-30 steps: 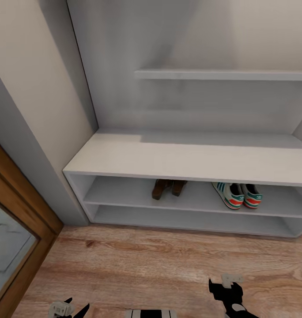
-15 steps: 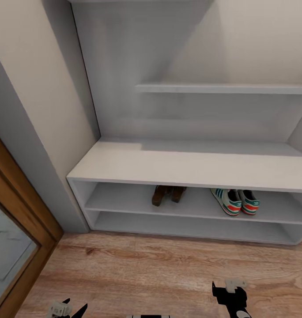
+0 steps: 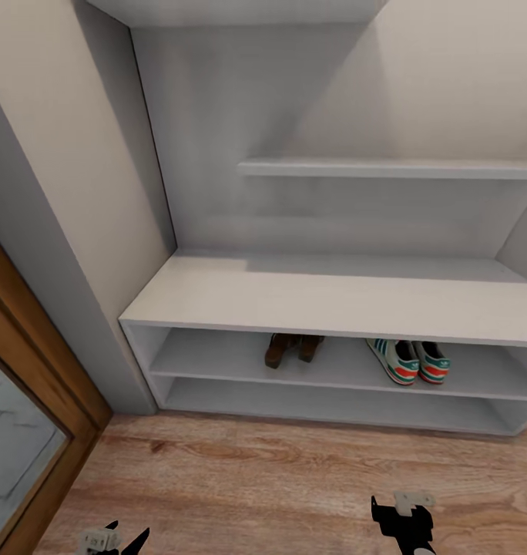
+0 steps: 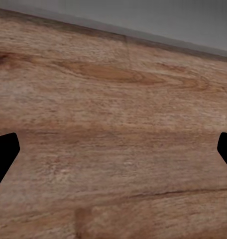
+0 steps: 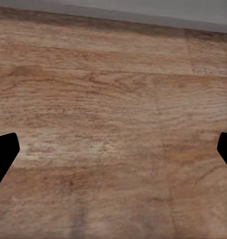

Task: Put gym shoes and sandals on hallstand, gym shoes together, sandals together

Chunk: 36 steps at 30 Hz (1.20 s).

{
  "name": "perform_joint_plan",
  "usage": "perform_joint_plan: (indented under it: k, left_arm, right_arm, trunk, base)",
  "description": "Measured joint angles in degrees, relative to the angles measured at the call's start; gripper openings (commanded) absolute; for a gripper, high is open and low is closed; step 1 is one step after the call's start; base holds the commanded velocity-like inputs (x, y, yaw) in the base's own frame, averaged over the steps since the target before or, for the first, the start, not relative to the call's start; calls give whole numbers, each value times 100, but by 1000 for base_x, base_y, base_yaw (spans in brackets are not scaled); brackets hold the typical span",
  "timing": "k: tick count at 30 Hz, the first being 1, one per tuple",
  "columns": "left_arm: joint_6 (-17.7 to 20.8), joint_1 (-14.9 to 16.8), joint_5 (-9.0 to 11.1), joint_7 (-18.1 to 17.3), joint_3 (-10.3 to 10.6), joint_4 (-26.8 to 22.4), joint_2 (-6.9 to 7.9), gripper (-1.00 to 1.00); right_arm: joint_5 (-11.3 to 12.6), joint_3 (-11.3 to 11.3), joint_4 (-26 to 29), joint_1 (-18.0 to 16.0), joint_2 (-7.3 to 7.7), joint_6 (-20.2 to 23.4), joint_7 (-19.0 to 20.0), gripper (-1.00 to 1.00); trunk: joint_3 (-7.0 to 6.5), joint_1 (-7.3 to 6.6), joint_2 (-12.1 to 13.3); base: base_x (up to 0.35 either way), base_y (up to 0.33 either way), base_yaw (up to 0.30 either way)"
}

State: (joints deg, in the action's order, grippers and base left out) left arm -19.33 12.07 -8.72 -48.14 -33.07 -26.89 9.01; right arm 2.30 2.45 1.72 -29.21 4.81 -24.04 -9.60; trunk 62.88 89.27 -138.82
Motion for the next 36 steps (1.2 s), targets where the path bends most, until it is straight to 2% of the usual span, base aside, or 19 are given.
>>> perform_joint_plan:
  k: [3, 11, 19, 29, 36]
  left_arm:
    - [0, 0, -4, 0, -2, 4, 0, 100]
    - [-7, 0, -7, 361, -3, 100, -8, 100]
    - [-8, 0, -8, 412, -7, 118, -9, 100]
    - [-8, 0, -8, 465, -9, 122, -11, 100]
    - [-7, 0, -7, 837, -4, 124, -27, 100]
  right_arm:
    - [0, 0, 0, 3, -3, 0, -1, 100]
    - [1, 0, 0, 5, 2, 2, -2, 100]
    - [1, -1, -7, 91, 3, 3, -8, 100]
    - [-6, -3, -16, 312, 6, 14, -519, 100]
    - [-19, -1, -18, 481, -1, 27, -592, 100]
  trunk:
    - [-54, -66, 120]
    - [-234, -242, 441]
    - [-445, -417, 762]
    - [-713, -637, 1163]
    - [-901, -791, 1444]
  base:
    - [0, 0, 0]
    - [0, 0, 0]
    - [0, 0, 0]
    - [0, 0, 0]
    - [0, 0, 0]
